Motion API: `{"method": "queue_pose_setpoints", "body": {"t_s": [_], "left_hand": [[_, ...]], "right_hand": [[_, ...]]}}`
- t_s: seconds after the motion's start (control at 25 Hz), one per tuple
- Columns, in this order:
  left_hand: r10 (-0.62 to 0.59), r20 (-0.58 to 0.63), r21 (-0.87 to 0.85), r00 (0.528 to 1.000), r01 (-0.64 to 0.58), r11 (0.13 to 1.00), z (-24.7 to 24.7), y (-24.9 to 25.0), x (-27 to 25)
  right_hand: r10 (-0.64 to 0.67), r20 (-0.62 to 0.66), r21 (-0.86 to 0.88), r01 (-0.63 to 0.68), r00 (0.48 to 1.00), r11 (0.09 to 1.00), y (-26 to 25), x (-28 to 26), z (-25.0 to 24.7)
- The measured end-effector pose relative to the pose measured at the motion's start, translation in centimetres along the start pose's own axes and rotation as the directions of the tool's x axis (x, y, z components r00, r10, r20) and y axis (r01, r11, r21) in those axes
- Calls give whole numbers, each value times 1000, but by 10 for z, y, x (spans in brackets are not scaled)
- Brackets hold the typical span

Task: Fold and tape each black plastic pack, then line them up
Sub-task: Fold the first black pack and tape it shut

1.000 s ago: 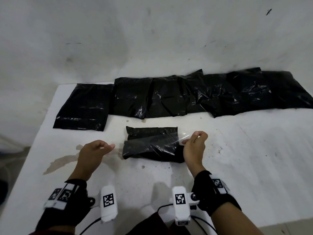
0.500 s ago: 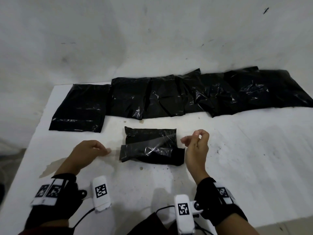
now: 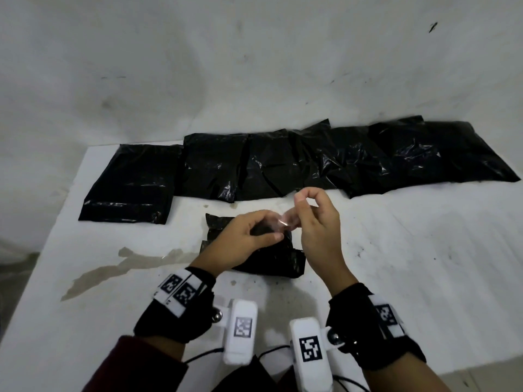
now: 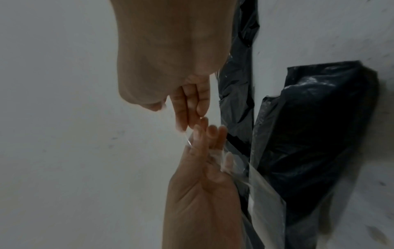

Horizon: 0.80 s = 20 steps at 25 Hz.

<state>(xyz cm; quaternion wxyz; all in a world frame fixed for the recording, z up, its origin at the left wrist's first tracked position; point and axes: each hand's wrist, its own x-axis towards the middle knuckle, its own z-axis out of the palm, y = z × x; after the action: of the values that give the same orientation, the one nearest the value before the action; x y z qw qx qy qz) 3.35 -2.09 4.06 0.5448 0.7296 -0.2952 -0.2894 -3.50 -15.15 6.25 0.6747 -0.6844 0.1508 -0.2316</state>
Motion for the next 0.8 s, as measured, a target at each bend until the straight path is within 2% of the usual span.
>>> {"method": "queue_pose_setpoints", "body": {"t_s": [0.12, 0.2, 0.24, 0.28, 0.36, 0.44, 0.52, 0.6, 0.72, 0.8], "left_hand": [[-8, -72, -170, 997, -4, 985, -11, -1, -1], [-11, -116, -228, 993, -16, 974, -17, -3, -6], [-10, -130, -266, 992, -25, 964, -20, -4, -8], [-12, -146, -317, 989, -36, 948, -23, -4, -9], [-15, -174, -402, 985, -57, 914, -28, -4, -10], [4, -181, -369, 983, -72, 927, -30, -5, -11], [41, -156, -341, 987, -93, 936, -30, -7, -14], [86, -128, -394, 988, -131, 910, -33, -9, -17], [185, -133, -439, 974, -225, 870, -39, -13, -23], [191, -164, -464, 968, -246, 851, -44, -15, -28]], "right_hand": [[26, -32, 76, -24, 999, 997, 5, 0, -2], [126, -4, 90, -125, 992, 988, 20, -3, -6], [177, 52, 35, -179, 983, 983, 30, -5, -7], [215, 130, -100, -203, 968, 974, 41, -7, -9], [256, 278, -478, -98, 926, 873, 59, -10, -9], [259, 314, -691, 33, 914, 722, 64, -10, -4], [276, 301, -768, 60, 913, 638, 62, -8, 4], [328, 296, -819, 62, 897, 570, 59, -5, 11], [401, 310, -839, 50, 862, 541, 56, 1, 18], [414, 316, -839, 48, 853, 542, 56, 3, 19]]}}
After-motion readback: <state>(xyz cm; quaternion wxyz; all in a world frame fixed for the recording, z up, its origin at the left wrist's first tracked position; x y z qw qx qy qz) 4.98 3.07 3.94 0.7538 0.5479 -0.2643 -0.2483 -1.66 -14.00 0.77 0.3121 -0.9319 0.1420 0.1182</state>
